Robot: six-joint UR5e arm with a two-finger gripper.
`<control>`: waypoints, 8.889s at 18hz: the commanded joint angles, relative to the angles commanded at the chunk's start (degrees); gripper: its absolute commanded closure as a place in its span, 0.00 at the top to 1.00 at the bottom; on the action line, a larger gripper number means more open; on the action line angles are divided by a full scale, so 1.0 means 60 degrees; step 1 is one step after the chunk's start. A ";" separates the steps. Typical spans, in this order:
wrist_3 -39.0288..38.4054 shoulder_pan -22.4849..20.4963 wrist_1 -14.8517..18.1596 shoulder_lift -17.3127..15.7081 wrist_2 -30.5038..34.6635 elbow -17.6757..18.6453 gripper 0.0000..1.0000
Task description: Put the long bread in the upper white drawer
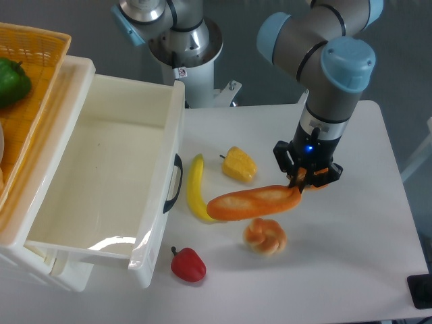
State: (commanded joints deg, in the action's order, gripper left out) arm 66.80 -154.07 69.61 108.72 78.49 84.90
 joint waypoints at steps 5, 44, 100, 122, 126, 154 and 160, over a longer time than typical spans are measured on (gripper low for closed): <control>-0.0044 0.0015 0.0073 0.0015 0.0015 -0.0103 0.00; -0.7512 0.0819 0.2842 -0.2460 -0.0571 -0.0498 0.00; -0.9214 0.3560 0.2227 -0.2666 -0.1187 0.0381 0.49; -0.8599 0.2330 0.2080 -0.2402 -0.1245 0.0249 0.29; -0.8512 0.2315 0.2080 -0.2402 -0.1158 0.0234 0.18; -0.6726 0.1685 0.0617 -0.1451 0.0291 0.0132 1.00; -0.5289 0.1714 0.0396 -0.1201 0.0645 0.0161 1.00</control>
State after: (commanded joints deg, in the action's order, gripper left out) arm 35.07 -143.79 71.98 101.51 82.35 85.87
